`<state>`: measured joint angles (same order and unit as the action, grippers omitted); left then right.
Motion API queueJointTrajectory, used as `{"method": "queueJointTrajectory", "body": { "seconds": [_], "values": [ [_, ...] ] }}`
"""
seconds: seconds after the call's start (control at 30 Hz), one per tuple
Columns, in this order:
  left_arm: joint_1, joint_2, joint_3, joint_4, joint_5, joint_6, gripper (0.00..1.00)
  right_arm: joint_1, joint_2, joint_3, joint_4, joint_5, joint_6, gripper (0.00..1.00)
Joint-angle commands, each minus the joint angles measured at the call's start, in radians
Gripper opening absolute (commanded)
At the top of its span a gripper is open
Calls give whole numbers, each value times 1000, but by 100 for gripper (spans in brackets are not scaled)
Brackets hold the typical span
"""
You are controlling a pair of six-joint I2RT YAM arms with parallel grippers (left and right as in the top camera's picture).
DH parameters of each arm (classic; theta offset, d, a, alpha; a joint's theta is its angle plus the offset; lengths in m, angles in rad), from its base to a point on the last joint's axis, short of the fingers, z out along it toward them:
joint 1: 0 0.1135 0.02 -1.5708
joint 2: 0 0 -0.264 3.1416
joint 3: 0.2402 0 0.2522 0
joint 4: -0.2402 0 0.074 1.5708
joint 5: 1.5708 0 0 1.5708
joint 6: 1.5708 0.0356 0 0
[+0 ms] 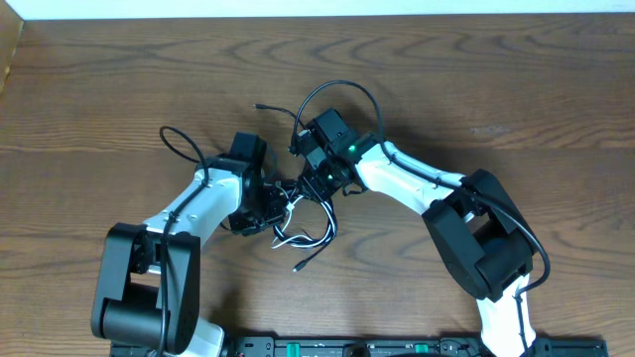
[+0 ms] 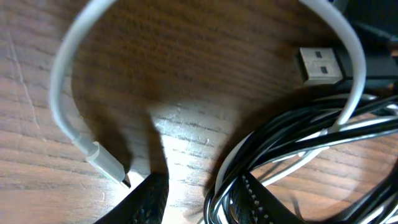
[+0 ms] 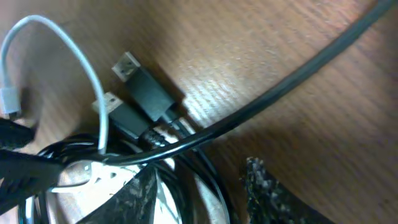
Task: Untangle cables
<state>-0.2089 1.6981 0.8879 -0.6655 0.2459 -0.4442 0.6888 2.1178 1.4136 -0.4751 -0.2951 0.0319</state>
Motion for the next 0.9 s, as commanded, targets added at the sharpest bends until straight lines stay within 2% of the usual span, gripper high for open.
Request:
{"method": "queueJointTrajectory", "body": {
  "seconds": [0.0, 0.13, 0.23, 0.33, 0.53, 0.67, 0.87],
  "values": [
    [-2, 72, -16, 28, -138, 17, 39, 5, 50, -10, -24, 154, 89, 42],
    [-2, 85, -16, 53, -195, 17, 39, 5, 50, -9, -34, 180, 108, 48],
    [-2, 86, -16, 85, -195, 19, 42, 13, 50, -9, -34, 165, 60, 56],
    [-2, 86, -16, 118, -195, 42, 43, 32, 50, -9, -32, 142, -4, 60],
    [1, 86, -16, 239, -196, 103, 44, 66, 50, -9, -9, 172, -71, 61],
    [1, 86, -16, 331, -197, 139, 45, 68, 50, -9, 0, 246, -71, 63],
    [4, 86, -16, 363, -282, 140, 45, 64, 50, -9, -31, 349, -3, 65]
  ]
}}
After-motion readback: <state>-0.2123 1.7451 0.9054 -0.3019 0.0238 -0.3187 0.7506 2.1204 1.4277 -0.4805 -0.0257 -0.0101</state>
